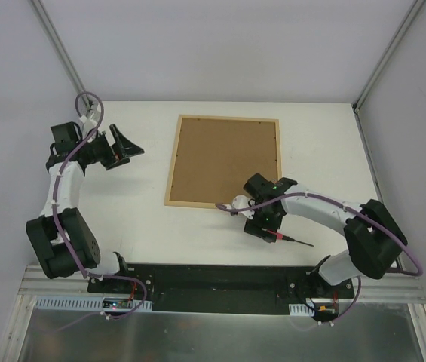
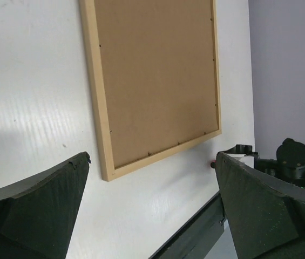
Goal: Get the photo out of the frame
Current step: Pick up the screwdriver from the center of the board.
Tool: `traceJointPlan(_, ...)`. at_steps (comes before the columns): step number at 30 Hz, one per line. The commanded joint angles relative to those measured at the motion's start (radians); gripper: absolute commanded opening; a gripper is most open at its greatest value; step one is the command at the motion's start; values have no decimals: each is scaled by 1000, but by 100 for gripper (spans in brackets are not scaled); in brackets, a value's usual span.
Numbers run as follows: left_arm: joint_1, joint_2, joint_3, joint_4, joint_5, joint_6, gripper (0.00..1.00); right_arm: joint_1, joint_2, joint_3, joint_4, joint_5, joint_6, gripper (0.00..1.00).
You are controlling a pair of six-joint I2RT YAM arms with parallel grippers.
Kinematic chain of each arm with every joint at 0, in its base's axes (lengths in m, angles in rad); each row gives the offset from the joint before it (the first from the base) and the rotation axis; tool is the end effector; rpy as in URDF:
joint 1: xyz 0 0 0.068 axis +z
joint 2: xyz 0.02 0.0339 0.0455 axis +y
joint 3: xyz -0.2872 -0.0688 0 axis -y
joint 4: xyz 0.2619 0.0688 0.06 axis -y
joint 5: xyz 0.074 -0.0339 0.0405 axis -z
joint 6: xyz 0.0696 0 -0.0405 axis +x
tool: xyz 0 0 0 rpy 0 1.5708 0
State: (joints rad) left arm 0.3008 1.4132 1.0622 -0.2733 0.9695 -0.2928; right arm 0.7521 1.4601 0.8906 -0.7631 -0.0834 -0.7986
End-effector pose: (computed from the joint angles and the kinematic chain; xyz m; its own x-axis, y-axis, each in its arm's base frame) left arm 0.3355 0.0440 0.2972 -0.6706 -0.3790 -0.6377 0.2902 0.6571 -0.6957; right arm 0.1969 0.1921 0.1689 0.0029 -0.9749 -0.2226 -0.9934 0.0228 -0.1125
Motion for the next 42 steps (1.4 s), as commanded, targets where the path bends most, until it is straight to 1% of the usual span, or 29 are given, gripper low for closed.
traceJointPlan(1, 86, -83, -44, -92, 84, 99, 99, 53, 61, 28, -91, 123, -30, 71)
traceJointPlan(3, 110, -109, -65, -101, 93, 116, 99, 79, 94, 42, -105, 148, -31, 70)
traceJointPlan(6, 130, -134, -88, -118, 100, 139, 99, 113, 181, 68, -133, 227, -33, 69)
traceJointPlan(10, 147, -152, -79, -141, 109, 159, 99, 151, 296, 102, -165, 318, -28, 66)
traceJointPlan(14, 159, -148, -56, -155, 118, 167, 99, 181, 419, 169, -244, 341, -17, 60)
traceJointPlan(15, 161, -148, -51, -159, 121, 169, 99, 190, 454, 189, -261, 350, -10, 57)
traceJointPlan(18, 172, -148, -42, -165, 129, 181, 99, 220, 534, 225, -324, 372, 1, 44)
traceJointPlan(19, 175, -148, -41, -165, 130, 187, 99, 228, 548, 229, -334, 381, 4, 36)
traceJointPlan(20, 176, -149, -39, -168, 132, 191, 99, 234, 548, 235, -340, 387, 4, 25)
traceJointPlan(21, 176, -146, -36, -168, 132, 198, 99, 234, 539, 249, -346, 396, 9, 14)
traceJointPlan(22, 176, -146, -36, -168, 136, 204, 99, 234, 520, 270, -349, 402, 12, 1)
traceJointPlan(23, 176, -137, -31, -170, 144, 204, 99, 230, 487, 292, -351, 393, 13, 1)
traceJointPlan(26, 169, -93, 8, -164, 155, 187, 99, 204, 360, 437, -375, 283, 27, 1)
traceJointPlan(27, 163, -76, 30, -161, 159, 178, 99, 184, 323, 506, -377, 219, 39, 1)
traceJointPlan(30, 121, -28, 91, -130, 167, 149, 99, 61, 238, 707, -352, -43, 111, 1)
traceJointPlan(31, 95, -19, 111, -115, 161, 132, 99, 5, 220, 772, -331, -127, 158, 1)
traceJointPlan(32, 63, -11, 133, -94, 160, 118, 99, -61, 211, 818, -299, -250, 211, 1)
traceJointPlan(34, -13, 4, 177, -51, 160, 93, 99, -188, 220, 916, -251, -488, 380, 1)
traceJointPlan(35, -55, 12, 203, -28, 158, 86, 99, -242, 233, 935, -220, -606, 444, 1)
traceJointPlan(36, -102, 24, 225, -8, 159, 74, 99, -299, 243, 936, -182, -680, 517, 1)
traceJointPlan(37, -150, 44, 248, 21, 169, 55, 99, -350, 243, 909, -83, -752, 589, 1)
traceJointPlan(39, -253, 91, 300, 75, 185, 14, 99, -440, 212, 794, 179, -869, 848, 1)
traceJointPlan(41, -343, 154, 369, 86, 192, 0, 99, -511, 180, 649, 524, -929, 1130, 1)
traceJointPlan(42, -388, 188, 404, 88, 192, -9, 99, -545, 163, 561, 733, -931, 1268, 1)
